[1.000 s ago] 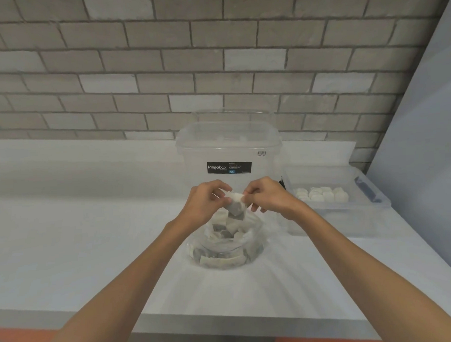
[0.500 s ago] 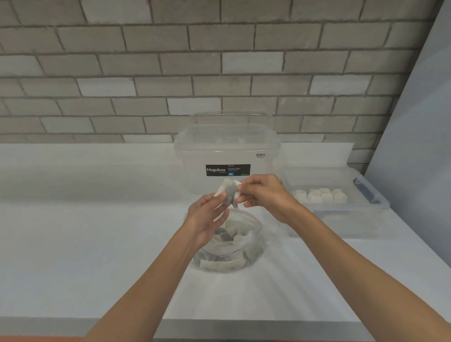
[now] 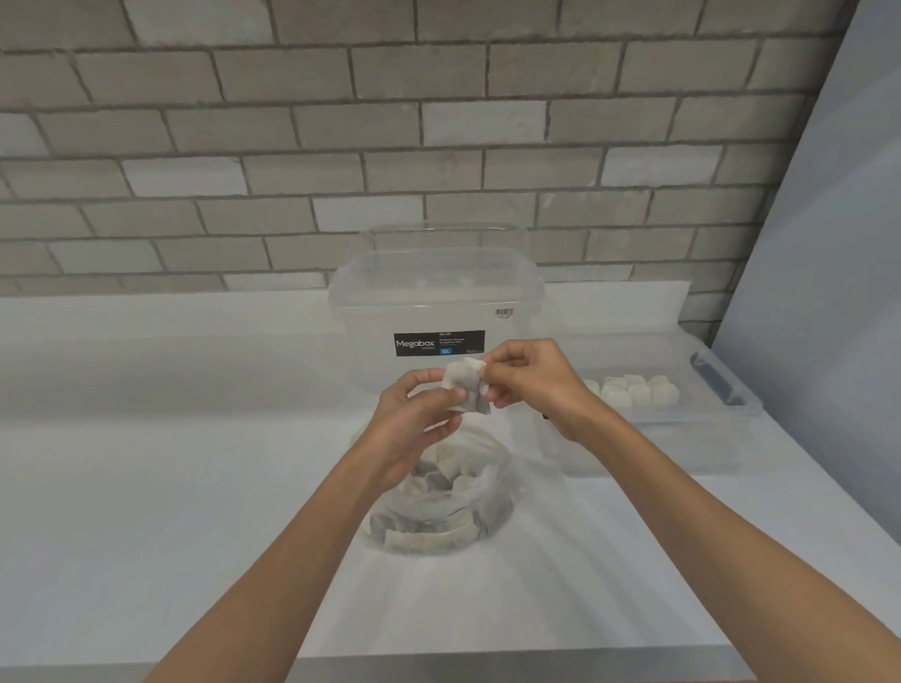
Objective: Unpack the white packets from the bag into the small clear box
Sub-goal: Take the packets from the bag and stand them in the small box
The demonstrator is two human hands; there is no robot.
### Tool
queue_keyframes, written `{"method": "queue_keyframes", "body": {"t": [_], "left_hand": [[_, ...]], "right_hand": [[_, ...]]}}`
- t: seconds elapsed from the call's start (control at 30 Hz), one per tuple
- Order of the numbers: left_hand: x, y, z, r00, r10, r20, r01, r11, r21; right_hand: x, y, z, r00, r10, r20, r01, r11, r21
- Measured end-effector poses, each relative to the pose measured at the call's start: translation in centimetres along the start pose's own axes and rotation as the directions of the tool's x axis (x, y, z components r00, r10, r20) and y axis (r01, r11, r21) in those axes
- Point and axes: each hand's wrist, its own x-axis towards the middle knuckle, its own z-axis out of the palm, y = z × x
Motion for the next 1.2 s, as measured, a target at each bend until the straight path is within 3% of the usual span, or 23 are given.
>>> {"method": "queue_keyframes", "body": {"t": [0.17, 0.3, 0.4, 0.6, 0.83, 1.03, 1.2], "left_hand": [[1.2, 0.8, 0.8, 0.998, 0.020, 0.055, -0.019, 1.000, -0.022], [2.4, 2.2, 1.6, 0.997, 0.010, 0.074, -0.010, 1.000, 0.002], [3.4, 3.8, 2.5, 0.997, 0.052, 0.059, -0.064, 0.975, 0.214], [6.3, 6.4, 5.6, 0.970, 0.134, 0.204, -0.236, 0.732, 0.640], [10.1, 6.7, 11.2, 0.921, 0.129, 0.368, -0.390, 0.334, 0.858], [12.8, 5.1, 15.8, 0.918, 0.142, 0.369, -0.396, 0.308, 0.865], [15.0, 2.2, 18.2, 0.905, 0.089, 0.416, -0.425, 0.225, 0.877]], "right_hand": [[0.6, 0.2, -1.4, 0.996, 0.076, -0.044, -0.066, 0.978, 0.196], [1.4, 0.1, -3.0, 0.993, 0.096, -0.064, -0.080, 0.972, 0.223], [2.1, 0.0, -5.1, 0.993, 0.093, -0.070, -0.079, 0.980, 0.181], [3.1, 0.5, -10.6, 0.998, 0.033, -0.057, -0.031, 0.999, 0.033], [4.2, 1.5, -16.2, 0.998, -0.001, -0.067, -0.008, 0.992, -0.126], [4.7, 2.6, -20.7, 0.995, 0.028, -0.100, -0.060, 0.943, -0.326], [5.1, 4.1, -23.5, 0.991, 0.031, -0.129, -0.090, 0.875, -0.476]]}}
